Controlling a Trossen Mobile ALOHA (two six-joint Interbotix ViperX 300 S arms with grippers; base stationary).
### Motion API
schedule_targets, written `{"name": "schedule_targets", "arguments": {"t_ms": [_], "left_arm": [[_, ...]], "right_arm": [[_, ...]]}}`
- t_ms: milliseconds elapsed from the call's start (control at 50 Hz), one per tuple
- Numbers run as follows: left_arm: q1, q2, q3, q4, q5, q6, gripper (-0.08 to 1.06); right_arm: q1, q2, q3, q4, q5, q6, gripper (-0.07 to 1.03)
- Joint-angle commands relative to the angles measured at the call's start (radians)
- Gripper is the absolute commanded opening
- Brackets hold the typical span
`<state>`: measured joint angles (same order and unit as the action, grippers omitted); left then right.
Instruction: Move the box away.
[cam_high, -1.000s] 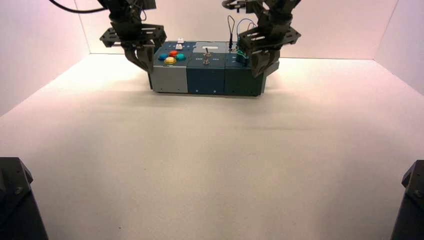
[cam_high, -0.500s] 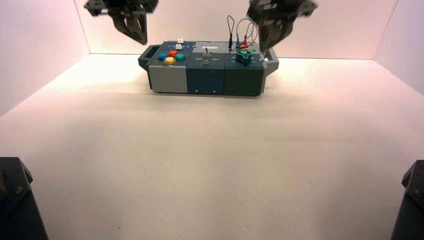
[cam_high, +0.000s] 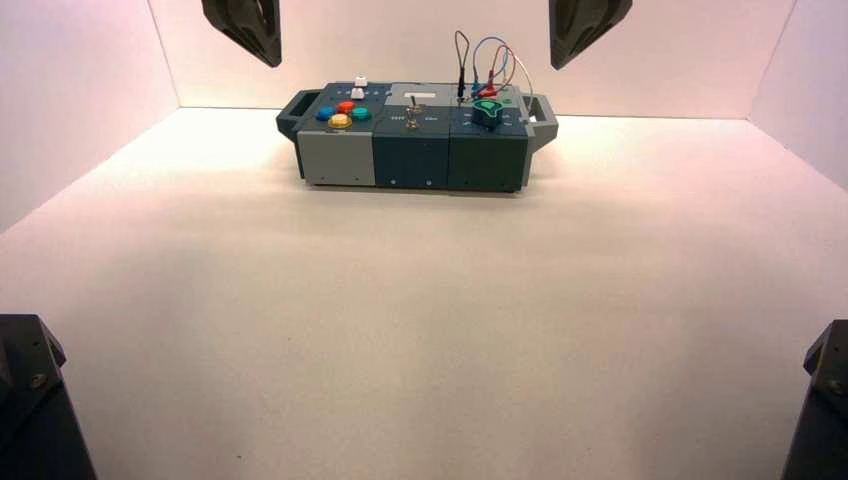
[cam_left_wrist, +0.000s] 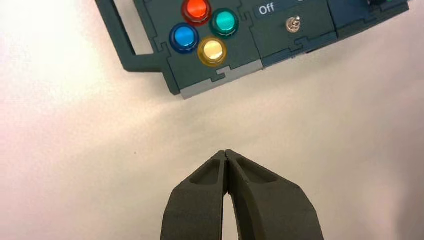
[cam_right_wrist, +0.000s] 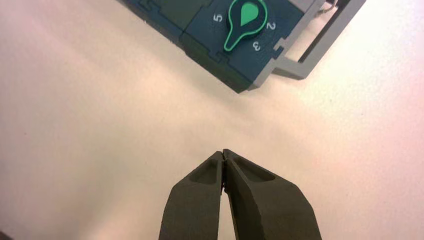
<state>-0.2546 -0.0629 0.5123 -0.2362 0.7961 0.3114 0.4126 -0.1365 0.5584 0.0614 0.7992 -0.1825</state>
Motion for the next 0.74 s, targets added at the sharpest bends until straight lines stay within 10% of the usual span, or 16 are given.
{"name": "schedule_targets", "arguments": {"t_ms": [20,740], "left_arm": [[0.002,-0.015,-0.026,0.002,-0.017,0.011,-0.03],[-0.005,-0.02,0.029,0.002,-0.11,0.014,-0.03]], "right_arm": [[-0.002,-0.032,0.003,-0.008,-0.025,-0.011,-0.02],[-0.003,-0.028,0.081,-0.023,-0.124,-0.023,-0.02]]}}
